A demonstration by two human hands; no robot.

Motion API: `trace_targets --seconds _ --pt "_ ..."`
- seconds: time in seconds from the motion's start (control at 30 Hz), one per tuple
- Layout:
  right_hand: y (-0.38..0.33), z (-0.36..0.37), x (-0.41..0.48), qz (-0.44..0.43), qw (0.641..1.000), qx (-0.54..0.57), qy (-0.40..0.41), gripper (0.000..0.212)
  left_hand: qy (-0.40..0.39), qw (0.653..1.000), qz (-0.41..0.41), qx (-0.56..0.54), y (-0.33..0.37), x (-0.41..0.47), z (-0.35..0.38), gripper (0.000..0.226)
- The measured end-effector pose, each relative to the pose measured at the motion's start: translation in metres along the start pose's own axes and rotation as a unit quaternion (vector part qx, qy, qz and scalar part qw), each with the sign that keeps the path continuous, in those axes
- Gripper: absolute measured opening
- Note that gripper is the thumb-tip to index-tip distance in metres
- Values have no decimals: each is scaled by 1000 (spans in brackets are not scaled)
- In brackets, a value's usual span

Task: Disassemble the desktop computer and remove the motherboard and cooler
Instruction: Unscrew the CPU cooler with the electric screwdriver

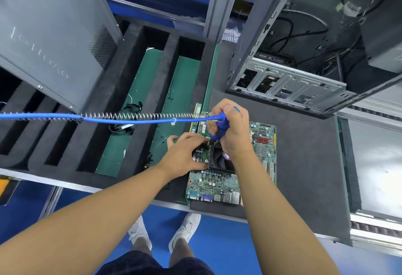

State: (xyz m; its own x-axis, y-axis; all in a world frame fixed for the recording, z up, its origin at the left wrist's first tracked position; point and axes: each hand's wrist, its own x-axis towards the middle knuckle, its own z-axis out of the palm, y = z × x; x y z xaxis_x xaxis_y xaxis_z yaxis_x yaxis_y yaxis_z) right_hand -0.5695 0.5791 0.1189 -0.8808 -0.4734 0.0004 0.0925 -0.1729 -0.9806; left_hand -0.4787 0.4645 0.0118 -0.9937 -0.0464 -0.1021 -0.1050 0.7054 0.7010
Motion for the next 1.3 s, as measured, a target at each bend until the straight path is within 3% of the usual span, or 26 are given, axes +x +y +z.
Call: trace_targets --seconds 0.23,0.43,0.63,1.13,1.3 --pt "0 8 4 18 999 -22 -23 35 -17 1000 -11 -11 4 0 -5 70" --pt "-3 2 5 18 1000 -11 -15 24 -21 1000 -18 -9 5 -2 -6 73" --pt "-3 9 3 10 998 -48 -49 32 -16 1000 -14 -8 3 -1 -4 72" --pt "-23 18 2 -9 999 -16 -50 28 -32 999 0 43 7 1 -6 72" --pt "-30 -9 -6 12 999 -28 -15 27 -32 999 3 20 12 2 -9 68"
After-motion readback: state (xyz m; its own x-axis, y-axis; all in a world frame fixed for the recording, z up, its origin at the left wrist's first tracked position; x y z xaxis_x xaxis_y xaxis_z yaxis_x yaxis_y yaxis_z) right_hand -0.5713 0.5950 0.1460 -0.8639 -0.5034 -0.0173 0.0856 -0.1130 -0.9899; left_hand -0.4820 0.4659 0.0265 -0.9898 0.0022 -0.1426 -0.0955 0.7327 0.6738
